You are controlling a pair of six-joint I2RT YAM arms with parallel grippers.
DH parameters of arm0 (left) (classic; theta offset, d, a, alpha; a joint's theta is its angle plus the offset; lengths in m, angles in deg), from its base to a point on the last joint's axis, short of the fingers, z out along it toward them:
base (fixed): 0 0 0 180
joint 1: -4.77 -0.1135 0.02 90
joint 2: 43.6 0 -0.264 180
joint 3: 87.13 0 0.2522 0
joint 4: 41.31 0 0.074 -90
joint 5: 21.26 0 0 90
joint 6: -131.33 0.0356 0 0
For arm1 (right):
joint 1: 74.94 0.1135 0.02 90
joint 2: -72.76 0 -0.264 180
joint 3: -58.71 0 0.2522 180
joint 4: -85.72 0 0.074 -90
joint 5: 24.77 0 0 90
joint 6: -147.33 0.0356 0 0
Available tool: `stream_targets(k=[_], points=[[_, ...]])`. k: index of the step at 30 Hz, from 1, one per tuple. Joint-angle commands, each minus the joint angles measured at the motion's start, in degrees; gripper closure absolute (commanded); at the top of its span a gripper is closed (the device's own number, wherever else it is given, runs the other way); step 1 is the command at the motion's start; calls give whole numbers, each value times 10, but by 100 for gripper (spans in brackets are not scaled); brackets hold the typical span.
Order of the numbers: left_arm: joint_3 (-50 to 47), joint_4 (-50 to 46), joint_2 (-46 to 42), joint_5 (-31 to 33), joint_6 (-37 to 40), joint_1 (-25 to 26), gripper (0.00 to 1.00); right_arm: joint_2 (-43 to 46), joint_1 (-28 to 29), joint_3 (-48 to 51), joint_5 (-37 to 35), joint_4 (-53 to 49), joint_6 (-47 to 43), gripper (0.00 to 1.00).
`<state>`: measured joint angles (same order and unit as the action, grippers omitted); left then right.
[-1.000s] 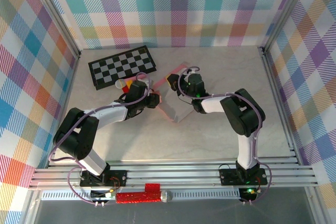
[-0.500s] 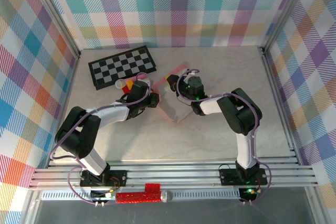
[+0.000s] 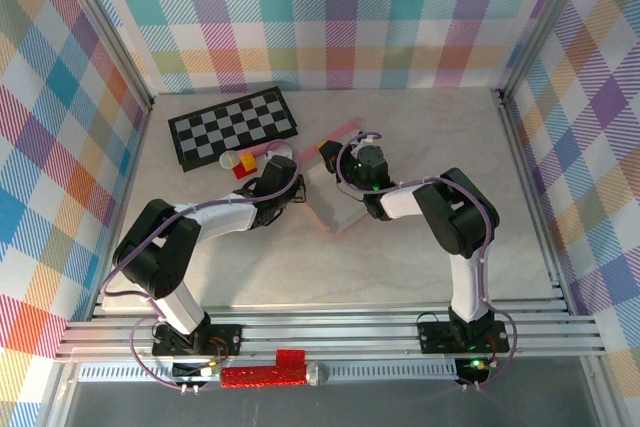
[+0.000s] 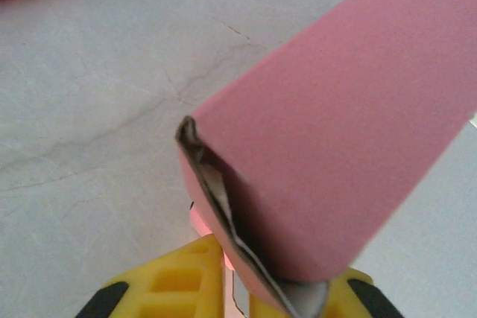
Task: Fold the paper box
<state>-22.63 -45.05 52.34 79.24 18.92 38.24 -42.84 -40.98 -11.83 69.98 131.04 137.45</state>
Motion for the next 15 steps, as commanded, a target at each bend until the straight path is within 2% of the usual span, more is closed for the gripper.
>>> stream_targets(k=[1,5,9,15], points=[[27,-11,13,36,-26,12,91,2,17,-3,14,-16,3,100],[56,-57,26,74,-49,27,93,7,19,-8,6,-28,10,100],[59,-54,31,95,-70,37,100,7,19,-8,1,-28,18,100],[82,-89,38,129,-74,45,100,23,20,-9,-9,-52,21,100]])
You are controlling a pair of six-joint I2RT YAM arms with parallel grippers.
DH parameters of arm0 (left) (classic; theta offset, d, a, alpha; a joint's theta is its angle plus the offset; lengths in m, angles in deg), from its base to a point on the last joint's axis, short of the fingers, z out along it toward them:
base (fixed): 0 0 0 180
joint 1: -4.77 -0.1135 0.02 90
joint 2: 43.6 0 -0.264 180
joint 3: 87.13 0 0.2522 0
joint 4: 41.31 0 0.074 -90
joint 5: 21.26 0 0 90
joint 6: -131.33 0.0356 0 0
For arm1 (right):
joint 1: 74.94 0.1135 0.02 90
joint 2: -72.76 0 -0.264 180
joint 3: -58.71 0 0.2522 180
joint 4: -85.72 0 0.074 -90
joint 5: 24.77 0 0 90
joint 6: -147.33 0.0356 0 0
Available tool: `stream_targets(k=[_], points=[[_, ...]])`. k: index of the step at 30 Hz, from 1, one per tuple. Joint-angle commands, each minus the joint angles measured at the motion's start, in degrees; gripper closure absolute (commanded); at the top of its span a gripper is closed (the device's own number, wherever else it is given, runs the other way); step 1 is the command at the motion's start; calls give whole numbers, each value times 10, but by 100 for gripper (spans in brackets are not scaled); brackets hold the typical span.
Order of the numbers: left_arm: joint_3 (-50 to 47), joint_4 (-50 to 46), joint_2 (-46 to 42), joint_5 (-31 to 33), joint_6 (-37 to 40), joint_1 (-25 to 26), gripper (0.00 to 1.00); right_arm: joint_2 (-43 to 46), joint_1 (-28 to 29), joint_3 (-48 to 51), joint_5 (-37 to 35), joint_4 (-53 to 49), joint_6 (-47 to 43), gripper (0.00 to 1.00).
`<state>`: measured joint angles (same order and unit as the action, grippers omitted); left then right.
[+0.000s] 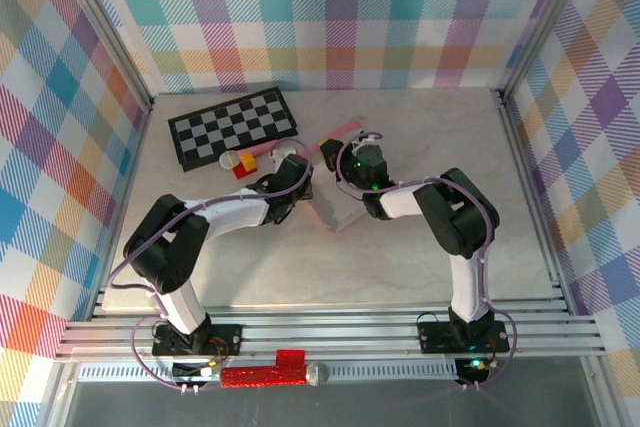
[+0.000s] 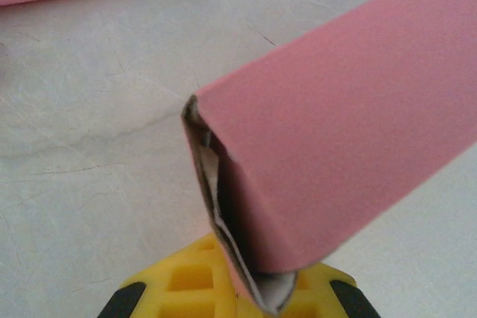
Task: Fold the paper box
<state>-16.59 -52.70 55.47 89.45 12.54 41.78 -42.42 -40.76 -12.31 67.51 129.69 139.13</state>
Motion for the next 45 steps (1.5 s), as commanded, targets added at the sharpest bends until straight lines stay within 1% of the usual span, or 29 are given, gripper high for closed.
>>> stream_targets(k=[1,3,5,7,8,9,10,11,12,13,14,17,18,20,22,26,28,30,36,40,45], points=[[26,-21,6,35,-12,10,100,23,18,-4,13,-44,3,99],[37,-43,3,44,-15,10,100,31,18,-2,5,-56,2,89],[53,-73,0,51,-1,10,100,46,17,2,-5,-77,2,76],[74,-120,-7,51,17,6,100,72,11,6,-10,-115,-4,60],[80,-138,-12,44,36,4,100,89,5,4,-6,-153,-4,52],[85,-151,-17,37,50,1,100,106,-2,-3,2,-194,-1,48],[89,-167,-23,25,65,-5,100,126,-11,-14,22,-257,-9,43],[89,-177,-31,9,80,-12,100,145,-19,-23,35,-299,-23,39],[86,-178,-42,-10,93,-20,100,164,-24,-33,43,-345,-36,26],[83,-187,-53,-37,105,-30,100,184,-31,-55,54,-423,-56,18],[82,-204,-64,-67,114,-43,100,204,-36,-83,60,-506,-83,14],[83,-225,-94,-139,152,-72,100,249,-44,-146,48,-667,-165,12],[86,-235,-100,-157,166,-78,100,259,-49,-161,41,-703,-177,12],[101,-268,-105,-194,189,-93,100,275,-62,-182,40,-742,-194,13],[121,-304,-100,-226,204,-103,100,275,-77,-210,42,-785,-200,17],[157,-362,-88,-237,219,-105,100,246,-88,-278,51,-837,-244,23],[162,-373,-88,-234,217,-105,100,224,-87,-314,60,-860,-261,26],[167,-380,-88,-234,213,-105,100,202,-87,-342,54,-897,-272,27],[178,-393,-84,-241,207,-105,100,178,-87,-350,44,-931,-289,28],[177,-391,-85,-244,205,-105,100,174,-87,-335,45,-922,-298,28],[176,-389,-85,-249,202,-105,100,152,-85,-345,82,-917,-302,29]])
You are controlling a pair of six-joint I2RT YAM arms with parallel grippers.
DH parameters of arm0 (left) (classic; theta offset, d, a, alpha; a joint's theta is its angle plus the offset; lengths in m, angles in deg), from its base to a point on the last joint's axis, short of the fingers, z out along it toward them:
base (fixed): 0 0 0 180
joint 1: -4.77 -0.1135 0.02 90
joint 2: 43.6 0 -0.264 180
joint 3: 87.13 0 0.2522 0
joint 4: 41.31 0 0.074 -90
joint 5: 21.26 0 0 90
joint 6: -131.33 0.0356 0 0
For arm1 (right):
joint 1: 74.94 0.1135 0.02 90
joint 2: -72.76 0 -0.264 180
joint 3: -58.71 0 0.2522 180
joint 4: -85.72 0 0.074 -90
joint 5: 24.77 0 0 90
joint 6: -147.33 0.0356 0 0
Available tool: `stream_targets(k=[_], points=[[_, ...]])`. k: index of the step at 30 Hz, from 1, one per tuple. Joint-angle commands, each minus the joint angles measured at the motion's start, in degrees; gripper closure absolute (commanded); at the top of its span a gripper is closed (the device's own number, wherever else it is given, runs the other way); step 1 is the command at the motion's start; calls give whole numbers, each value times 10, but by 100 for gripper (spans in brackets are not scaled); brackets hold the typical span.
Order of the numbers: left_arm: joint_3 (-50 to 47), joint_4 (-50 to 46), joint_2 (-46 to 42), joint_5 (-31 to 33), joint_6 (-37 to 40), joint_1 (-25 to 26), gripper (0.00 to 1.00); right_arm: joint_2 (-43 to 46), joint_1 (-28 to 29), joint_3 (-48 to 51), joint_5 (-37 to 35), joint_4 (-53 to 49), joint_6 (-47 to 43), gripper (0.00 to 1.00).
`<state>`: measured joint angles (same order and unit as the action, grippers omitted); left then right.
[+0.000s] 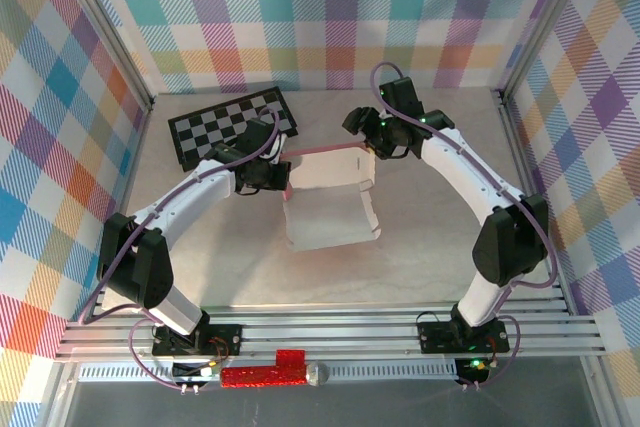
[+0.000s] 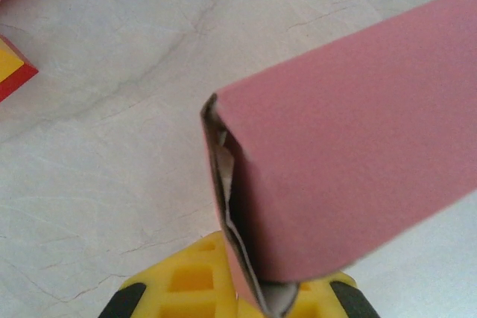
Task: Fold the paper box
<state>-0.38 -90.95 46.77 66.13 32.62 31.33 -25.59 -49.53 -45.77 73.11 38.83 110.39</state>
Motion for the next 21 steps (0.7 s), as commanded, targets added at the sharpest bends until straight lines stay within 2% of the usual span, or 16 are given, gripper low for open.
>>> stream_targets(k=[1,10,14,18,21], points=[[15,-6,2,-17,0,0,100,-19,5,-11,33,-6,-14,29],[15,5,2,-24,-13,0,100,-21,7,-16,80,7,-1,28],[19,1,3,-22,-19,-2,100,7,6,-15,42,-28,-22,28],[24,-2,2,-26,-25,-8,100,72,6,59,-4,-8,-44,31],[32,-6,2,-30,-28,-12,100,125,7,149,1,44,-41,35]])
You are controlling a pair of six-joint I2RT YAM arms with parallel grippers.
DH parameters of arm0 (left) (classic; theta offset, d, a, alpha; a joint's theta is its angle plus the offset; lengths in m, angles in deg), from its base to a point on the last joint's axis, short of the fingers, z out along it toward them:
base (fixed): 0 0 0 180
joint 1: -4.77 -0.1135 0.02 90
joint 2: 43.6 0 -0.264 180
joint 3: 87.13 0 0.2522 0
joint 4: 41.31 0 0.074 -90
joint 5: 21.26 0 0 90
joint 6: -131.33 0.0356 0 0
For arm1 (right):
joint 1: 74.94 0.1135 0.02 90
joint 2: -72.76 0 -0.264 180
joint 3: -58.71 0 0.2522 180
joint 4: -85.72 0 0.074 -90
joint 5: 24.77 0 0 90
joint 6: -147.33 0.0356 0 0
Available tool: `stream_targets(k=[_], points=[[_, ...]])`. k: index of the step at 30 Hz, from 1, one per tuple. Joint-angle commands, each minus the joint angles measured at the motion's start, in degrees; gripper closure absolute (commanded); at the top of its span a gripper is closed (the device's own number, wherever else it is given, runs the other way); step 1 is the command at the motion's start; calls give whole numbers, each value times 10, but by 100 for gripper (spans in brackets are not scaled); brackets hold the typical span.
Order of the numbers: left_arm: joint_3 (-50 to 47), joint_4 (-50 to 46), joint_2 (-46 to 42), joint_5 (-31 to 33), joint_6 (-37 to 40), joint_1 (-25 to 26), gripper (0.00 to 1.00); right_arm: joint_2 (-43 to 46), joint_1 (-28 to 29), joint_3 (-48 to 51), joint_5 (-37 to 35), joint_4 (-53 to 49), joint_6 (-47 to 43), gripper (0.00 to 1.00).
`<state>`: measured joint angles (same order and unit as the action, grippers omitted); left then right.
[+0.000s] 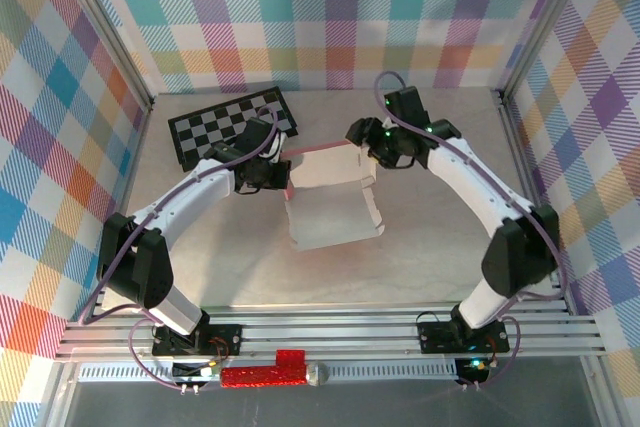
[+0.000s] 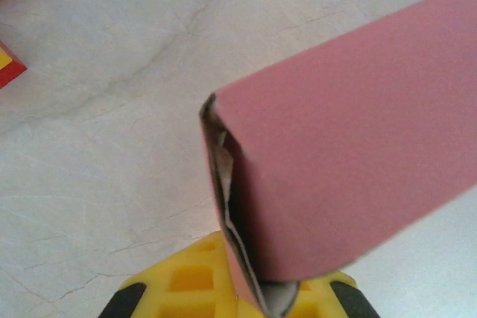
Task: Fold the paper box
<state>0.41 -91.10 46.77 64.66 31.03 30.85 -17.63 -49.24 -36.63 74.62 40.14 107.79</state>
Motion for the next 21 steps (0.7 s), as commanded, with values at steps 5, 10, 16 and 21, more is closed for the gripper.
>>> stream_targets(k=[5,10,16,21], points=[[33,-7,4,-22,-15,-11,100,80,4,156,-7,92,-22,47],[44,-16,6,-26,-12,-13,100,44,-7,169,-2,114,-24,56],[44,-23,0,-23,-9,-14,100,-9,-43,136,-7,109,-35,56],[41,-25,-3,-25,-8,-14,100,-34,-59,114,-5,115,-46,51]])
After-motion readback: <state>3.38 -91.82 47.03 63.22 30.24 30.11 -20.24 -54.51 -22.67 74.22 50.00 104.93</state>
